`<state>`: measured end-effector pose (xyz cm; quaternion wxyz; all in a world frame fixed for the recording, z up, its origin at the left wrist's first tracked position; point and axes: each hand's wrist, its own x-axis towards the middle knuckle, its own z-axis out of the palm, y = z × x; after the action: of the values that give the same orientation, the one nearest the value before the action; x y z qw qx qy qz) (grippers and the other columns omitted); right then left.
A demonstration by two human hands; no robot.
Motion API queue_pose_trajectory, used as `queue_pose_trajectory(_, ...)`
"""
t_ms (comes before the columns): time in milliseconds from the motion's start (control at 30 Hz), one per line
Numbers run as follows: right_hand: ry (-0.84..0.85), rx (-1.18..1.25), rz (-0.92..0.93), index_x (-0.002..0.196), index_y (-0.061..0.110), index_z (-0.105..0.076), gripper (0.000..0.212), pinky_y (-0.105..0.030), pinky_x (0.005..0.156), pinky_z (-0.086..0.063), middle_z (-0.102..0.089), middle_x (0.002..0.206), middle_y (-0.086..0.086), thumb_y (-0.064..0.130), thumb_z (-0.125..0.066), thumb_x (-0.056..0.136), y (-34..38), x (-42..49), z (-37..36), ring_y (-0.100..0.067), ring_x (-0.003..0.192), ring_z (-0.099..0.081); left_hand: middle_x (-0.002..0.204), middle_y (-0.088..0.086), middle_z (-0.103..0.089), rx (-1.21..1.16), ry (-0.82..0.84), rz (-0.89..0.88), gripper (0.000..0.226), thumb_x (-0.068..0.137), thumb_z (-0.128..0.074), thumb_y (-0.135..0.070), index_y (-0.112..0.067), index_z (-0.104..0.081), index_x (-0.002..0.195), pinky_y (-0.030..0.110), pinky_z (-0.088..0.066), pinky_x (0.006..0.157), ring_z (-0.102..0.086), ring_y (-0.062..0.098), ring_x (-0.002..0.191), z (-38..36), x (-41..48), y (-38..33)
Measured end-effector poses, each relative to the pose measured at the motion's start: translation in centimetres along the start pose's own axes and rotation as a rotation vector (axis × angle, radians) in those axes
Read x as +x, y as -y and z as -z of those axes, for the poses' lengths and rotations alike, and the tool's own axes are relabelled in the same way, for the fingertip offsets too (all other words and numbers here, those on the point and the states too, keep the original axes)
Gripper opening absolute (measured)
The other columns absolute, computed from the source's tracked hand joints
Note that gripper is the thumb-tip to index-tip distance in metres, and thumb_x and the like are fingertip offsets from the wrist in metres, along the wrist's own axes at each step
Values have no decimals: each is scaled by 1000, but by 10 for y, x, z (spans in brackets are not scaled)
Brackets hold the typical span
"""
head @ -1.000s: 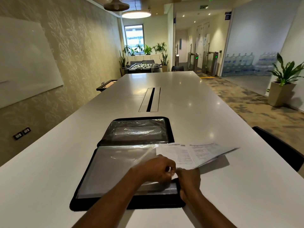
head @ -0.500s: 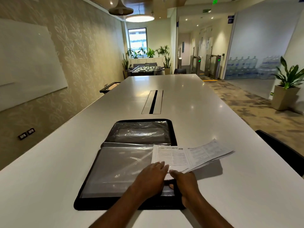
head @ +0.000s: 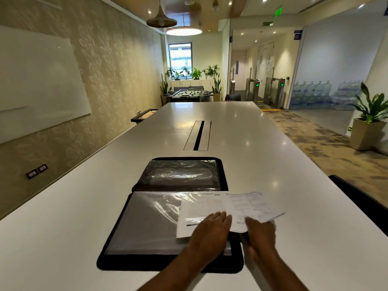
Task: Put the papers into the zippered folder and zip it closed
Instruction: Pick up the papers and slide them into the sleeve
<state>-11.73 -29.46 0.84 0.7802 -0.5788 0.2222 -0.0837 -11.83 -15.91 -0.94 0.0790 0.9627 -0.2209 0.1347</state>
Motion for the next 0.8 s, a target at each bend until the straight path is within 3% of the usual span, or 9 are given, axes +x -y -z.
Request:
queue_pose_trajectory(67,88,21,-42,127,9,-58,46,-31,73,-58,-68,118,-14,-5,-61,84,-5,-9,-8,-28,91,-69,153,18,-34,4,-24,-11,52,98,-39,-11,-7,-29,148,36,-20,118,-31,28,142,2,-1,0)
queue_pose_trajectory(167,37,87,-91,107,6,-66,23,-27,46,-55,-71,98,-17,19,-67,88,5,-4,-1,-19,59,-72,152,18,-35,-32,-20,-15,51,99,-37,-11,-7,-27,149,36,-22,117,-33,28,141,6,-5,3)
queue_pose_trajectory(233,-90,142,-61,90,7,-67,17,-24,41,-50,-71,91,-16,24,-64,89,16,11,14,-18,53,-69,149,19,-40,-33,-25,-13,50,98,-40,-8,-6,-31,147,37,-26,115,-38,30,138,9,-7,6)
queue_pose_trajectory(367,-85,-78,-58,119,1,-61,32,-27,68,-50,-64,119,-20,0,-56,88,23,38,33,-33,93,-66,121,11,-68,63,-98,-103,52,77,-74,-15,-7,-60,127,30,-50,94,-65,20,110,2,-11,6)
queue_pose_trajectory(433,-4,-221,-55,122,1,-60,39,-26,71,-54,-64,119,-19,-6,-57,84,16,42,27,-36,93,-65,108,6,-74,89,-117,-131,55,61,-83,-17,-10,-69,115,25,-54,84,-70,15,97,2,-9,2)
queue_pose_trajectory(533,81,-300,-30,125,9,-60,45,-40,83,-57,-66,120,-15,0,-60,82,2,29,6,-31,93,-66,105,7,-75,57,-155,-127,48,65,-79,-15,-10,-70,112,25,-56,82,-71,17,95,1,-5,-4)
queue_pose_trajectory(633,219,-273,-100,119,16,-61,36,-44,75,-61,-68,112,-13,11,-62,83,-14,13,-13,-37,88,-71,118,16,-68,33,-151,-91,42,81,-65,-10,-3,-62,122,35,-53,92,-66,26,109,1,-5,-7)
queue_pose_trajectory(700,275,-270,-125,109,8,-66,27,-44,70,-62,-73,100,-14,15,-63,83,-12,15,-13,-37,84,-73,127,20,-62,12,-138,-74,42,90,-55,-9,0,-54,130,40,-49,99,-61,30,117,5,-6,-5)
queue_pose_trajectory(800,233,-234,-114,89,1,-72,13,-28,47,-55,-75,68,-7,10,-63,85,-3,25,-3,-20,55,-70,129,19,-61,38,-137,-83,42,93,-53,-11,-2,-52,134,37,-48,100,-60,29,118,5,-7,-1)
